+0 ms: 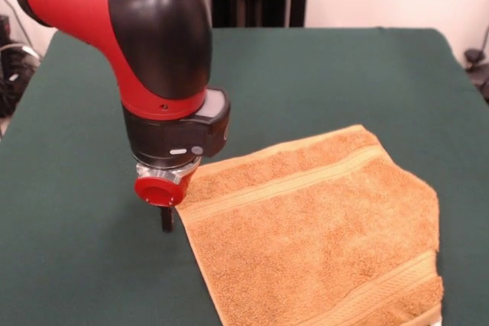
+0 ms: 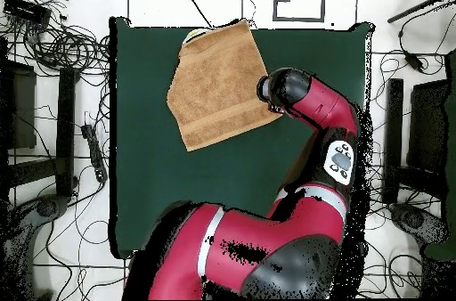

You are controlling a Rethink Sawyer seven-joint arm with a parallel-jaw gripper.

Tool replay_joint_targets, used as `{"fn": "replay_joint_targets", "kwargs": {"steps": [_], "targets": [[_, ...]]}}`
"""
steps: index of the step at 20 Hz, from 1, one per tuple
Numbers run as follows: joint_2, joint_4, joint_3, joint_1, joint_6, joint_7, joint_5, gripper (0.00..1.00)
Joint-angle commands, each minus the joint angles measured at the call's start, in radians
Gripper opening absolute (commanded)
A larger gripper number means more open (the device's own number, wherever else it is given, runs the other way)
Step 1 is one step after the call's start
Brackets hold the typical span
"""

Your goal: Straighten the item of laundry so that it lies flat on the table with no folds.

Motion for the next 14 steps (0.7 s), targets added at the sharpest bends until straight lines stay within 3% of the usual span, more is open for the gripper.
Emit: {"fn": "replay_joint_targets", "kwargs": {"steps": [1, 2, 3, 14], "targets": [[0.104, 0.046, 0.147, 0.012, -0.012, 0.094, 0.022, 1.0], [0.106, 0.042, 0.144, 0.013, -0.006, 0.09, 0.018, 1.0], [0.107, 0.038, 0.141, 0.014, -0.001, 0.086, 0.013, 0.0], [0.112, 0.025, 0.135, 0.015, 0.022, 0.086, 0.007, 0.0]]}}
